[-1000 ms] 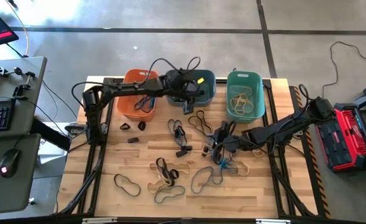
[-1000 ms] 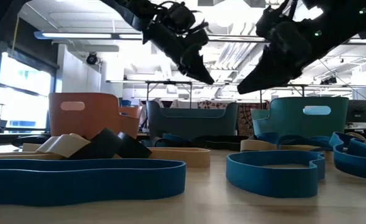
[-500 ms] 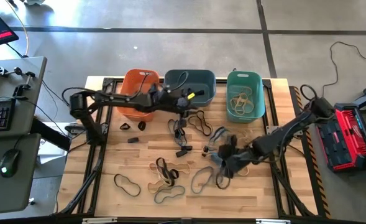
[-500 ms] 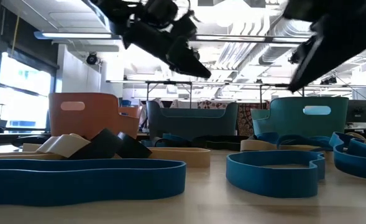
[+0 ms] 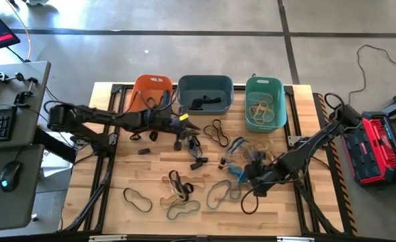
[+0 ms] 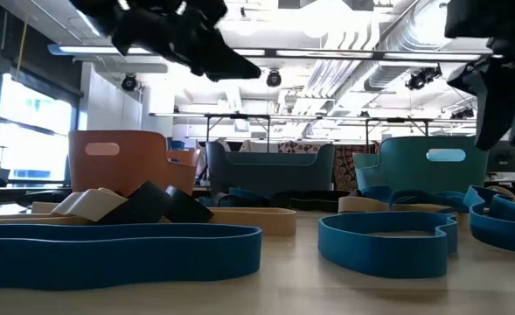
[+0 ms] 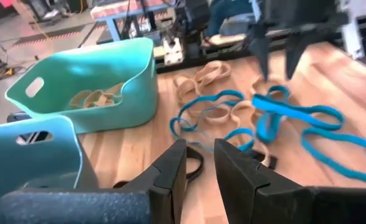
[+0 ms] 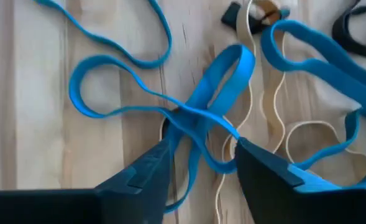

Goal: Sort rubber bands into baskets
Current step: Put the blue rubber band into the orange bin

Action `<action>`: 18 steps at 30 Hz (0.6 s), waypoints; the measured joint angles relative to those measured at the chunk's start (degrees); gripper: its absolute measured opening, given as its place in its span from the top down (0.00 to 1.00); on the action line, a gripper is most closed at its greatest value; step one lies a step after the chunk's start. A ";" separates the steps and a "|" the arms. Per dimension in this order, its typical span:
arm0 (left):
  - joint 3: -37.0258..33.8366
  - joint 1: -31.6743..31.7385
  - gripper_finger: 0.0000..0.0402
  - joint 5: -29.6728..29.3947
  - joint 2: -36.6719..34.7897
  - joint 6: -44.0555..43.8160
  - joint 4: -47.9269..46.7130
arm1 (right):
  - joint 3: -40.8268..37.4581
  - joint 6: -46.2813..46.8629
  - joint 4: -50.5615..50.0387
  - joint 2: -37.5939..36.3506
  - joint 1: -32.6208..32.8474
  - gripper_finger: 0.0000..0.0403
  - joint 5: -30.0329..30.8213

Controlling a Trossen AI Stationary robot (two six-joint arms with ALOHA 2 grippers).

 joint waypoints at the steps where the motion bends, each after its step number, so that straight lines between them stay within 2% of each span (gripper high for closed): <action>1: -0.69 -0.34 0.82 -0.03 -0.90 -0.35 0.24 | 0.00 0.02 -0.75 0.29 0.00 0.55 -0.11; 6: -2.57 -1.45 0.82 -0.35 -4.30 -1.47 -0.39 | -0.02 -0.65 -3.14 3.79 -1.14 0.38 -0.29; 10: -2.57 -2.31 0.82 -0.68 -4.80 -1.93 -0.14 | -0.04 -7.27 -3.02 7.12 -1.56 0.29 -0.69; 14: -2.57 -2.74 0.82 -0.68 -4.82 -1.92 -0.24 | -0.04 -10.87 -2.92 9.29 -1.53 0.28 1.47; 18: -2.57 -2.73 0.82 -0.68 -4.82 -1.90 -0.33 | -0.04 -12.45 -2.09 10.56 -1.53 0.34 2.50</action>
